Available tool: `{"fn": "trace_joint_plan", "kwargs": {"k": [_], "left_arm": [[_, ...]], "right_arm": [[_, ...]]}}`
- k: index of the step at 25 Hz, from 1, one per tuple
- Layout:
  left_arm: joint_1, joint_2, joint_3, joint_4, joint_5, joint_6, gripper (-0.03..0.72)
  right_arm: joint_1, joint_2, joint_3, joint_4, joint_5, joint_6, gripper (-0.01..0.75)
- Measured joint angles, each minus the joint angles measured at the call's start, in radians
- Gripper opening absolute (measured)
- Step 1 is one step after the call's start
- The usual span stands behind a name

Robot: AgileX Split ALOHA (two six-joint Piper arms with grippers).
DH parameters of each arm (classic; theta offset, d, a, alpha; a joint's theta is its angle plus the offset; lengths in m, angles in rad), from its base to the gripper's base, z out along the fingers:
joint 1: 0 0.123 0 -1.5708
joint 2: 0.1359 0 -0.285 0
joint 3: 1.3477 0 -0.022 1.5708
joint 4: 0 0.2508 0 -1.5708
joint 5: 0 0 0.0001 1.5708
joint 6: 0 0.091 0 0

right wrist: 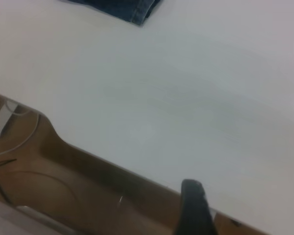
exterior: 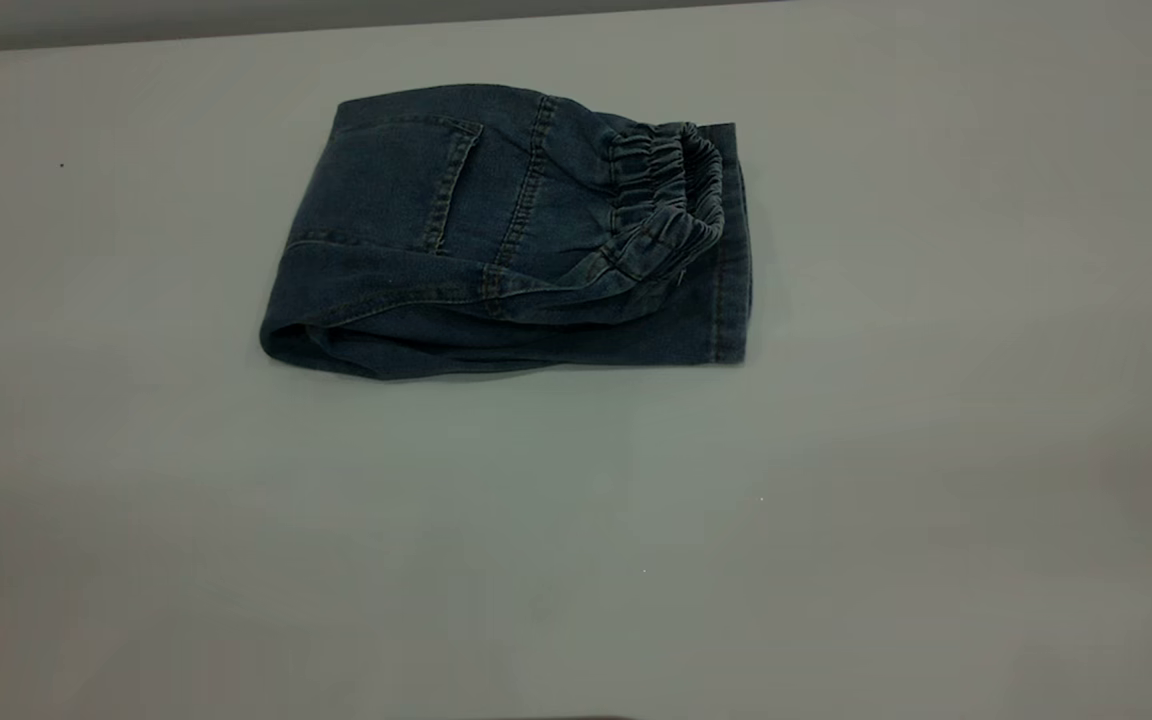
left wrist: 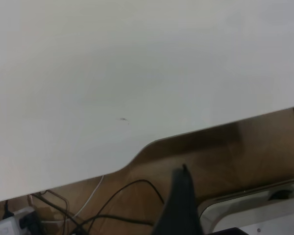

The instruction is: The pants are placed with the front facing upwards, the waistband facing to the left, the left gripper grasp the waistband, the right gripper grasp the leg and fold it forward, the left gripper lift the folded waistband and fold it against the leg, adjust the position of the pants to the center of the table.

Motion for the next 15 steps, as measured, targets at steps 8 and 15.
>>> {"fn": "trace_joint_plan", "kwargs": {"k": [8,15], "left_arm": [[0.109,-0.061,0.0,0.001,-0.001,0.0,0.559],[0.159,-0.219,0.0,0.001,0.001,0.0,0.559]], "right_arm": [[-0.353,-0.078,0.0,0.008,0.002,0.0,0.42],[-0.478,-0.223,0.0,0.008,0.01,0.0,0.42]]}}
